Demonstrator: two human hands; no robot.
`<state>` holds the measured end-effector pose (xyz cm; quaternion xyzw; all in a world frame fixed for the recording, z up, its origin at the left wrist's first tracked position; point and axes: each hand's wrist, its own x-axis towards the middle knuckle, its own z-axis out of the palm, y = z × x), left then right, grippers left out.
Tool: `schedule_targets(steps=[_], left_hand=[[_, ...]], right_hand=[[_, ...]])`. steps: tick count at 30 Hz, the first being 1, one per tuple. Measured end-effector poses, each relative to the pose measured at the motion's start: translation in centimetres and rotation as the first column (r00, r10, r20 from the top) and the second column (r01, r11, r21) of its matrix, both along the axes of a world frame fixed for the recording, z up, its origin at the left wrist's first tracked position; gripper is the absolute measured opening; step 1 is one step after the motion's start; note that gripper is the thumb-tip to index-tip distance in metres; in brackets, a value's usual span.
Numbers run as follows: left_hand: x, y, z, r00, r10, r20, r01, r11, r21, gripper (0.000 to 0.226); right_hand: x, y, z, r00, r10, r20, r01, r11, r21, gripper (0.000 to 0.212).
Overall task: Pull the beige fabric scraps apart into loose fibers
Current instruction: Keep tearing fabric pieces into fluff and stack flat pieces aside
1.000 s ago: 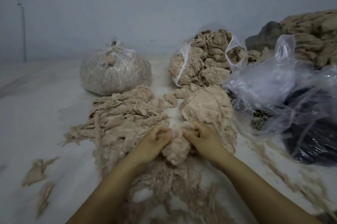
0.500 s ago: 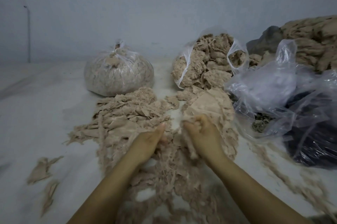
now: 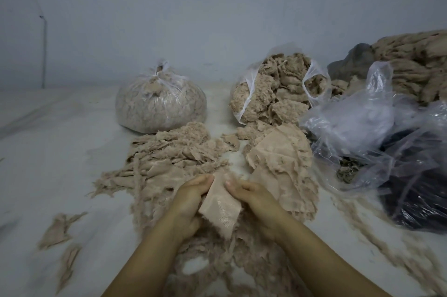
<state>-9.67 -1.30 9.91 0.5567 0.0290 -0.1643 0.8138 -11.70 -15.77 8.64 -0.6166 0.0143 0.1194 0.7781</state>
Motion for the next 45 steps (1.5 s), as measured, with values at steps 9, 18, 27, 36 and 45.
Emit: schedule_targets(steps=[9, 18, 27, 36, 45], left_hand=[[0.7, 1.3, -1.0, 0.97, 0.043, 0.239, -0.132, 0.921, 0.367, 0.033], [2.7, 4.4, -1.6, 0.837, 0.105, 0.537, -0.438, 0.717, 0.543, 0.027], [2.8, 4.1, -2.5, 0.838, -0.232, 0.494, -0.344, 0.478, 0.808, 0.017], [2.4, 5.2, -2.6, 0.761, -0.158, 0.629, -0.42, 0.62, 0.663, 0.021], [3.2, 5.3, -3.2, 0.829, -0.084, 0.553, -0.358, 0.68, 0.639, 0.023]], right_hand=[[0.5, 0.3, 0.1, 0.93, -0.368, 0.023, 0.358, 0.917, 0.177, 0.018], [2.6, -6.6, -0.4, 0.726, -0.652, 0.219, 0.687, 0.67, -0.281, 0.014], [0.6, -1.0, -2.0, 0.876, -0.165, 0.453, 0.439, 0.662, -0.607, 0.016], [4.1, 2.3, -2.9, 0.92, -0.382, 0.086, 0.385, 0.844, -0.373, 0.032], [4.6, 2.5, -0.9, 0.866, -0.49, -0.103, 0.498, 0.863, 0.085, 0.031]])
